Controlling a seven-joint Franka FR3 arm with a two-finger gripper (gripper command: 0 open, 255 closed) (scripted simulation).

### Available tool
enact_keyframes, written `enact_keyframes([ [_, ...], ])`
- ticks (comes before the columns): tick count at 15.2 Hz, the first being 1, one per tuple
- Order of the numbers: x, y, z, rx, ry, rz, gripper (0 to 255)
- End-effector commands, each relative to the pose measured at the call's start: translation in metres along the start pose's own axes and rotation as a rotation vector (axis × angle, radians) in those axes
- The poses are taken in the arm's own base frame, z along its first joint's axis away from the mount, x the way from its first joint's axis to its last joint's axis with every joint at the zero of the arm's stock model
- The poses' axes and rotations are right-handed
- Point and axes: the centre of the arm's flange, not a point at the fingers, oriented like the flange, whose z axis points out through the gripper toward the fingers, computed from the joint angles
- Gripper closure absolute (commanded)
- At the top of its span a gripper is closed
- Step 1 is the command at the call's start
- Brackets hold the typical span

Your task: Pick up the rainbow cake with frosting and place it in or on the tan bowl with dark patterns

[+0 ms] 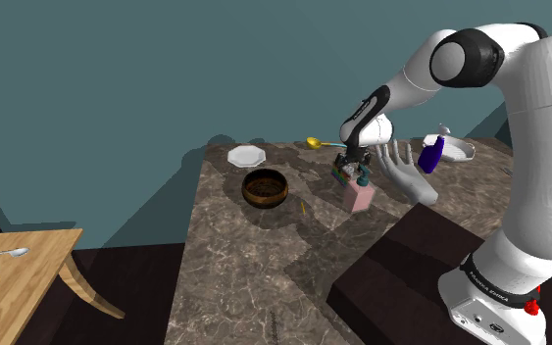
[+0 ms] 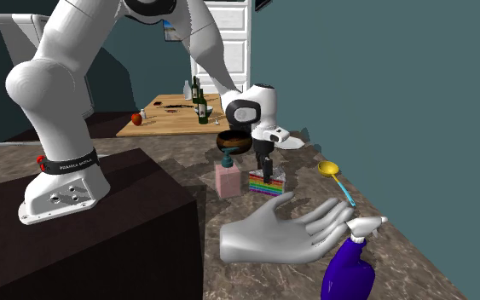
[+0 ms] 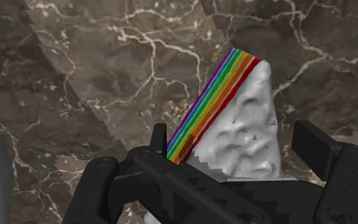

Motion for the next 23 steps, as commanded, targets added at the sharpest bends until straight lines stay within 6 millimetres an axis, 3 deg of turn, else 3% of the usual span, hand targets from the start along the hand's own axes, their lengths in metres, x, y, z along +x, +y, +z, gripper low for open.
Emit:
enact_keyframes([
  [1,0.000,0.000,0.000,0.000,0.000,0.000,0],
  [2,0.000,0.000,0.000,0.000,0.000,0.000,0],
  [3,0.000,0.000,0.000,0.000,0.000,0.000,255],
  [12,0.000,0.000,0.000,0.000,0.000,0.000,255],
  [23,0.002,0.000,-0.058,0.000,0.000,0.000,255],
])
